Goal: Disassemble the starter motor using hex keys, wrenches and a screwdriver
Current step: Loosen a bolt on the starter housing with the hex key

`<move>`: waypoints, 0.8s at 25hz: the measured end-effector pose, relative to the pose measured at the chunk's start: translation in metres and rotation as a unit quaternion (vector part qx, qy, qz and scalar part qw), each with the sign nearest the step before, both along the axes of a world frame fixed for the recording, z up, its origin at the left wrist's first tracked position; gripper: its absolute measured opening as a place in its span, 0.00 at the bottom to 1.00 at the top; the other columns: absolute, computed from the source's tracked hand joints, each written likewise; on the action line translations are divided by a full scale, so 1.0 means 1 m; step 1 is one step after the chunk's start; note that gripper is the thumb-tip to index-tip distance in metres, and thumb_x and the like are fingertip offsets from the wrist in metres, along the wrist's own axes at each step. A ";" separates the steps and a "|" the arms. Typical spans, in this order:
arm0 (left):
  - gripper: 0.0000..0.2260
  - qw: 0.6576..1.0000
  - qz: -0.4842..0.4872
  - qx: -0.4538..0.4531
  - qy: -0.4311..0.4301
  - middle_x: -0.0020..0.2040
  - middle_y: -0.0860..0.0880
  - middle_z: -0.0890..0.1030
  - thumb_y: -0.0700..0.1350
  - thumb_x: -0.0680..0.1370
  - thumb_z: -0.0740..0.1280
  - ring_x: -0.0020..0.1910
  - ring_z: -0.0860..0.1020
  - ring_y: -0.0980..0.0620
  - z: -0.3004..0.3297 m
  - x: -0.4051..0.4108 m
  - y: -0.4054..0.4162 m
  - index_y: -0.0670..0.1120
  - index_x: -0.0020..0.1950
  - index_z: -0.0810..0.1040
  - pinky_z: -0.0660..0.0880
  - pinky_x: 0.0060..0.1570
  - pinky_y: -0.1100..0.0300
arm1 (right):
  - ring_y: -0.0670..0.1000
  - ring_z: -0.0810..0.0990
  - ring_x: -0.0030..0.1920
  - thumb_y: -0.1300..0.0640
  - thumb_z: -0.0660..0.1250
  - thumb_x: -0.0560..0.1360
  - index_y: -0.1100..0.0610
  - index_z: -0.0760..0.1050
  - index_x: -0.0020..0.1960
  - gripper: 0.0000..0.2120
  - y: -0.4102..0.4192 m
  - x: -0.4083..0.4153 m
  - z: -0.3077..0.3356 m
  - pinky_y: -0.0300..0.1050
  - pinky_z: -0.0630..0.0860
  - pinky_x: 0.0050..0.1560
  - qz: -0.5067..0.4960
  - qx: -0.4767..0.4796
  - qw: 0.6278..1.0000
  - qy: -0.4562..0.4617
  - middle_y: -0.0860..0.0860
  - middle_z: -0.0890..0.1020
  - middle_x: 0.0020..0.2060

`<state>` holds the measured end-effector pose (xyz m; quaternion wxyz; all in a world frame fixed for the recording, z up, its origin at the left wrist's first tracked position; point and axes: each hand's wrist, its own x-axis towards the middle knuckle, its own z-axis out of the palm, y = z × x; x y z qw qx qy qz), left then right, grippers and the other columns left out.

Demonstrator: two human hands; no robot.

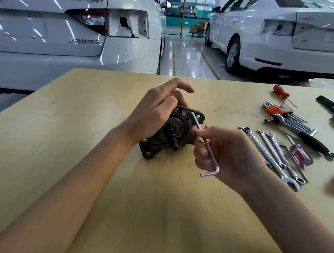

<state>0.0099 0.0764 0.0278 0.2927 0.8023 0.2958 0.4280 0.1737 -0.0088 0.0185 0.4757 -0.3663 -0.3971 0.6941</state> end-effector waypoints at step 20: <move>0.17 1.000 0.000 -0.021 -0.006 0.46 0.46 0.81 0.40 0.76 0.55 0.46 0.80 0.48 -0.006 -0.002 -0.003 0.45 0.62 0.74 0.78 0.48 0.49 | 0.44 0.57 0.16 0.46 0.61 0.72 0.58 0.79 0.37 0.17 0.007 0.000 -0.007 0.31 0.56 0.17 0.029 -0.014 0.998 -0.059 0.49 0.64 0.17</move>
